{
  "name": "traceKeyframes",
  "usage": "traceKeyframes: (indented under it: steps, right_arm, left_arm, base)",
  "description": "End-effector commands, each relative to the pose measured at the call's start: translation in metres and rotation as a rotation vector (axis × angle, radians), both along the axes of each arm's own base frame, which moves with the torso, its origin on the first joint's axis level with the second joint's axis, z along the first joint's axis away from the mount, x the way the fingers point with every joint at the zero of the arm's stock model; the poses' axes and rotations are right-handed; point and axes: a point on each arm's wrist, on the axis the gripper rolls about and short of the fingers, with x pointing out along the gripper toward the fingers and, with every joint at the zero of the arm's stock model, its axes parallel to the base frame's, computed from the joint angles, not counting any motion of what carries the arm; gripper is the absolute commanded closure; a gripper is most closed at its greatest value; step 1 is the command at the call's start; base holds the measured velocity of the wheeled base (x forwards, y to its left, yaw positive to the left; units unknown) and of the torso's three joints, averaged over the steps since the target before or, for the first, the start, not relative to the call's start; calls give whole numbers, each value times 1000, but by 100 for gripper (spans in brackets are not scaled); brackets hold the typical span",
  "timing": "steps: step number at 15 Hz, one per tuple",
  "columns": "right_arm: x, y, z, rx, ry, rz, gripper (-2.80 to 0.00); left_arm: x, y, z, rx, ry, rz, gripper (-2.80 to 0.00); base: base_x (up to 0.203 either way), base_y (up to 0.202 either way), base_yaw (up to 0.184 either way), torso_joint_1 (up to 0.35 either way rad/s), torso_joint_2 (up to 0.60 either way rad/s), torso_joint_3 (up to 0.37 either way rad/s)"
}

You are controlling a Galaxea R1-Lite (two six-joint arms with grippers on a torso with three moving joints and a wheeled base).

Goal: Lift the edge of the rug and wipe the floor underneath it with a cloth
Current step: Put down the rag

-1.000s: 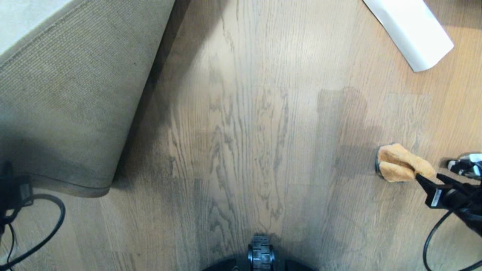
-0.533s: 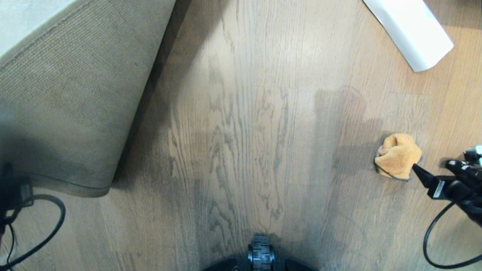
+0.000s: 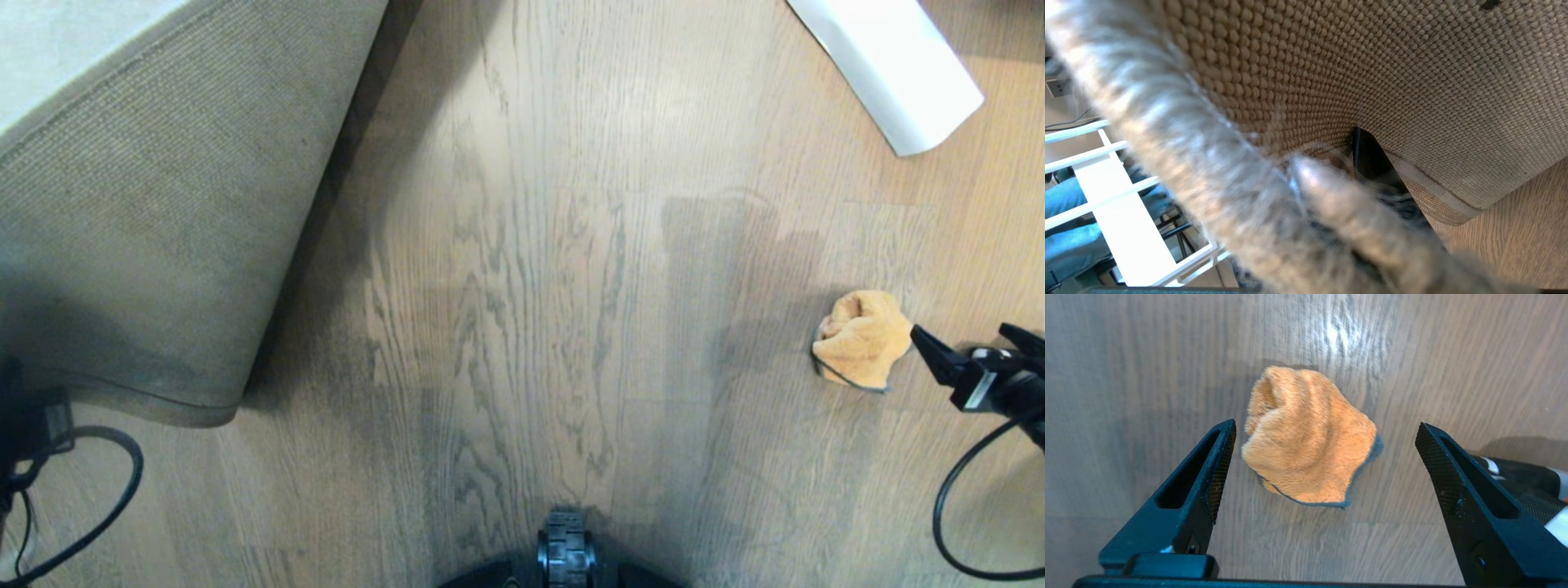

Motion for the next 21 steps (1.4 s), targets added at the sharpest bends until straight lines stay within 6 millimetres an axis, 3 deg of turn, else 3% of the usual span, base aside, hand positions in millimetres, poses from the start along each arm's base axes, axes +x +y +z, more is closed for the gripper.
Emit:
traceKeyframes:
  steps: [1,6,11,15,21]
  right_arm:
    - [-3,1,9,-20,-66,10,0]
    - [-13,5,10,-22,-68,46,0]
    - [-44,17,5,-22,-44,177,0]
    - [-65,24,18,-41,-92,253,0]
    - [-123,43,18,-20,-27,399,0]
  left_arm:
    - [0,0,1,2,-4,4,0]
    - [0,0,1,2,-4,5,0]
    - [0,0,1,2,-11,4,0]
    - [0,0,2,3,-14,4,0]
    - [0,0,2,1,-13,4,0]
  base:
    - [0,0,0,0,0,0]
    - [0,0,0,0,0,0]
    - [0,0,0,0,0,0]
    - [0,0,0,0,0,0]
    - [0,0,0,0,0,0]
